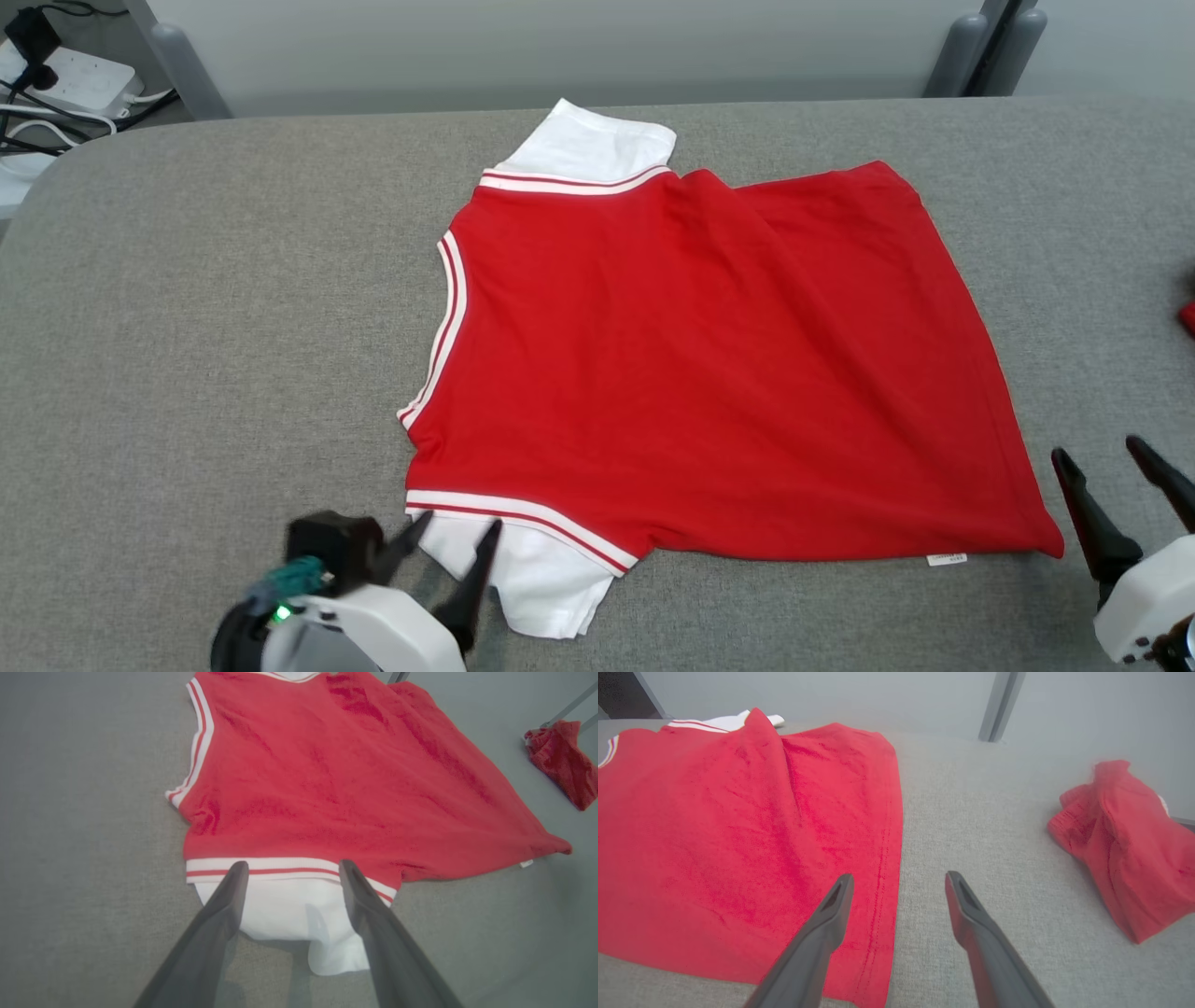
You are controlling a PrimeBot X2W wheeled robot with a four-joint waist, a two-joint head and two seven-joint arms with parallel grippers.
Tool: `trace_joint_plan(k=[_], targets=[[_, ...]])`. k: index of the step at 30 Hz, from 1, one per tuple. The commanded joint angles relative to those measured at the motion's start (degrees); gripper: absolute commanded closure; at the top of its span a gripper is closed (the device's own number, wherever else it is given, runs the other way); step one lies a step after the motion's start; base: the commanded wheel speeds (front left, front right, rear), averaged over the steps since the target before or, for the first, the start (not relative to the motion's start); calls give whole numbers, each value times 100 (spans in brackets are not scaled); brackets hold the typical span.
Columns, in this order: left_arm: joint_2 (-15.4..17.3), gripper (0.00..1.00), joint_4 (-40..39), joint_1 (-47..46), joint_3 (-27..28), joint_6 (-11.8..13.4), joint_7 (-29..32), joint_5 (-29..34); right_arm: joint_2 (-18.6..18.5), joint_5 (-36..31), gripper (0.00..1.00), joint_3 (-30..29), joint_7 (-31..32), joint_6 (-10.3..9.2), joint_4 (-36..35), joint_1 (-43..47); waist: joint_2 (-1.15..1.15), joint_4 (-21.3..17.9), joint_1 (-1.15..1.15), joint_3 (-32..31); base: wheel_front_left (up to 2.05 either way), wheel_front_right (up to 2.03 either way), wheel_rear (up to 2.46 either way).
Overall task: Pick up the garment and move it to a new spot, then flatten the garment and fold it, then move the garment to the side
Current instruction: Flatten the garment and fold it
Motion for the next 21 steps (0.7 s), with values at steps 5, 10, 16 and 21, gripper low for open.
trace_joint_plan(k=[5, 10, 16, 21], targets=[[59, 0, -153, 57, 1025, 158, -1090, -67, 240, -440, 0, -138, -673, 0, -570, -185, 0, 32, 0, -166, 0, 0, 0], [-231, 0, -12, 208, 1622, -61, -1561, 23, 474, -607, 0, 32, -1407, 0, -520, -380, 0, 64, 0, -347, 0, 0, 0], [-740, 0, 156, 463, 2396, -519, -1614, 639, 682, -670, 0, 193, -1938, 0, -254, -550, 0, 101, 0, -506, 0, 0, 0], [-1344, 0, 338, 975, 3121, -1186, -1616, 1377, 891, -627, 0, 372, -2140, 0, -109, -563, 0, 99, 0, -737, 0, 0, 0]])
